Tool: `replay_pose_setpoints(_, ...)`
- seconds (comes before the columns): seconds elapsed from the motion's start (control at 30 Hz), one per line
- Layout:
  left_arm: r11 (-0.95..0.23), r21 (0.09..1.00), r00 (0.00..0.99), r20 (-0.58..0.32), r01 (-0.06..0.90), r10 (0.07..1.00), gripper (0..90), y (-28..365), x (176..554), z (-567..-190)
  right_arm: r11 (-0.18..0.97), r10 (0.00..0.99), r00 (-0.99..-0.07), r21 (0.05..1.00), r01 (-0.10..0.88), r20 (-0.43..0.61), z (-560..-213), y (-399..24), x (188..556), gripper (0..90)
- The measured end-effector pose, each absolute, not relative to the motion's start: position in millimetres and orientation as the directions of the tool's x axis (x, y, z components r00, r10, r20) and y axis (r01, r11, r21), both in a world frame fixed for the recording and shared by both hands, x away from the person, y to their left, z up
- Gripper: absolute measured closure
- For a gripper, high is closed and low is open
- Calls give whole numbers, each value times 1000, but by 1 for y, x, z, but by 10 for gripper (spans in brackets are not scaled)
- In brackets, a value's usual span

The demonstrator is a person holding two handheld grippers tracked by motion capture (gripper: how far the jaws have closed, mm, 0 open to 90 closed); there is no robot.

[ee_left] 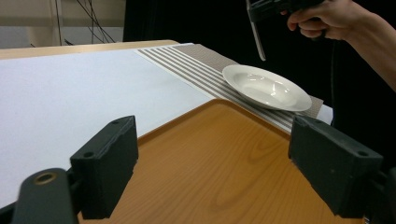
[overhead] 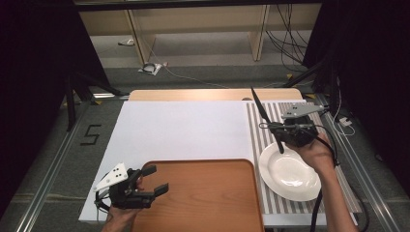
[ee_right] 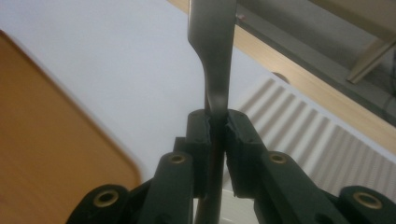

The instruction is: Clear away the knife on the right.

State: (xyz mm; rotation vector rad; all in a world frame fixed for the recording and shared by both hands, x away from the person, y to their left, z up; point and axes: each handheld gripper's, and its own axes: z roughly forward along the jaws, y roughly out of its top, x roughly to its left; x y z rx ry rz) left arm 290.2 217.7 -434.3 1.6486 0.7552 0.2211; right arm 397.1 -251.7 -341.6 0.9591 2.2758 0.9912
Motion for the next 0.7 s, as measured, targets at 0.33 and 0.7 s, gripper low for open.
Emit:
replay_pose_setpoints(0.33, -37, 940, 773, -256, 339, 581, 159, 218, 288, -432, 486, 689, -723, 774, 407, -53, -353, -226, 365, 808)
replay_pose_setpoints(0.7, -31, 941, 773, -258, 337, 579, 159, 218, 288, -432, 467, 641, -767, 773, 429, 39, -365, -204, 341, 808)
